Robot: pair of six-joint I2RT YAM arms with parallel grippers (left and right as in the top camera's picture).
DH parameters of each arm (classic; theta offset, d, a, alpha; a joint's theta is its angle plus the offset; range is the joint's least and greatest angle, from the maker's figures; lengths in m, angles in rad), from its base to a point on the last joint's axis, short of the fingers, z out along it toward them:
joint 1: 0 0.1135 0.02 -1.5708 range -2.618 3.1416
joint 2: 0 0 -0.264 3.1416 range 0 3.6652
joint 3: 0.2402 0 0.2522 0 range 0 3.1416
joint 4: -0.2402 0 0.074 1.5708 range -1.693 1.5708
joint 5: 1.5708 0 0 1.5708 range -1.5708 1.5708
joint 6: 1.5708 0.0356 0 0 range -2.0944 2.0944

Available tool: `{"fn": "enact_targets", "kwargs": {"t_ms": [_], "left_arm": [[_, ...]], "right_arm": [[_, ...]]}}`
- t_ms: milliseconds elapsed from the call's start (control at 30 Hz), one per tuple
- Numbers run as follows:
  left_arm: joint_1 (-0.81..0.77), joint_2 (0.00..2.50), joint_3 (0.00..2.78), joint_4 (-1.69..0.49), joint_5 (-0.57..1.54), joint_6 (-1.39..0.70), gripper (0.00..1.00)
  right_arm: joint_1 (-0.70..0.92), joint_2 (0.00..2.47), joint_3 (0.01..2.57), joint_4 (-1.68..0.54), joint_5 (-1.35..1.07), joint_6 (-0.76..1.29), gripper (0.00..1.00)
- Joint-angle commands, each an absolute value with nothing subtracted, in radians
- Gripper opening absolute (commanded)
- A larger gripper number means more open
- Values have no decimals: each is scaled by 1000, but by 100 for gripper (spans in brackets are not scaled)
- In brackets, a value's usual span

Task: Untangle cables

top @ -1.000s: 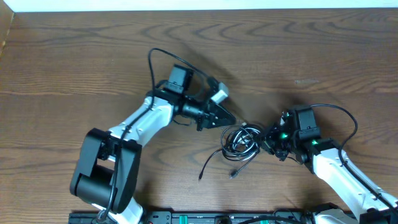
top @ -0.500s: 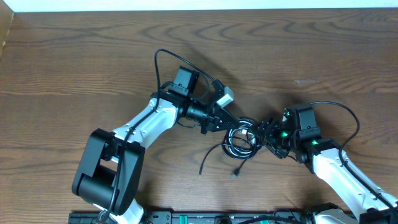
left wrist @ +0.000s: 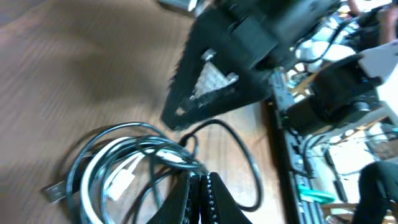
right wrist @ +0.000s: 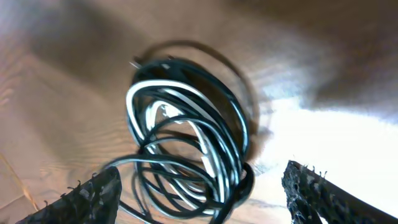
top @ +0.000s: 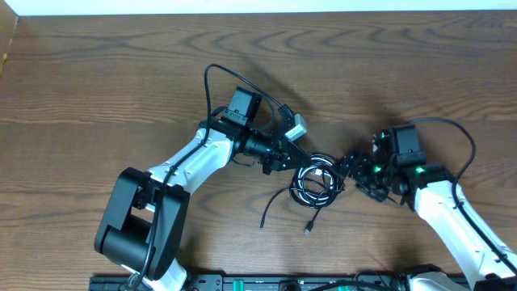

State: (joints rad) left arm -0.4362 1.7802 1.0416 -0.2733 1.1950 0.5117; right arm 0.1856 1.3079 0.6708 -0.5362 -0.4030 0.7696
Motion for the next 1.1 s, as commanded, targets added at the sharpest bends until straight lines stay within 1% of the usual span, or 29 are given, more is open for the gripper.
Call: {"fn": "enact_targets", "kwargs": {"t_ms": [0,67,133,233,300,400,433,467,567,600,633,700,800,967,1067], "left_arm": [[-438,1764,1044,-245,1048,393,8],[-438,1764,1045,-224,941,268,8],[-439,1761,1048,-223,883,182,8],[-453,1735,1056,-250,855,174,7],[-479,1697,1063,-289,776,174,8],[-548,1616,1065,-344,590,174,8],[-577,1588,1065,-363,534,173,10],[-608,1560,1065,-381,490,160,17],[-691,1497,1065,-404,430,76,17],[-716,1483,1065,-403,427,59,30],[-738,1474,1065,-400,420,43,34],[-775,1470,1065,-392,377,19,34],[-807,1482,1065,-388,319,-14,39],[-814,1499,1065,-388,319,-51,39],[-814,1501,1074,-395,307,-70,39]], "right_arm": [[165,1308,688,-572,-363,725,78],[156,1308,688,-616,-313,760,72],[149,1308,688,-652,-269,790,68],[147,1308,688,-688,-208,818,63],[147,1309,686,-698,-166,828,62],[147,1316,685,-707,-129,841,62],[145,1321,685,-706,-130,841,63],[142,1327,685,-704,-130,841,63],[137,1354,685,-692,-129,841,64],[133,1367,684,-684,-129,841,65],[129,1380,684,-674,-130,840,66],[120,1411,684,-652,-130,838,68],[102,1462,684,-616,-175,776,70],[72,1567,684,-559,-276,712,71],[73,1620,684,-511,-339,709,71]]}}
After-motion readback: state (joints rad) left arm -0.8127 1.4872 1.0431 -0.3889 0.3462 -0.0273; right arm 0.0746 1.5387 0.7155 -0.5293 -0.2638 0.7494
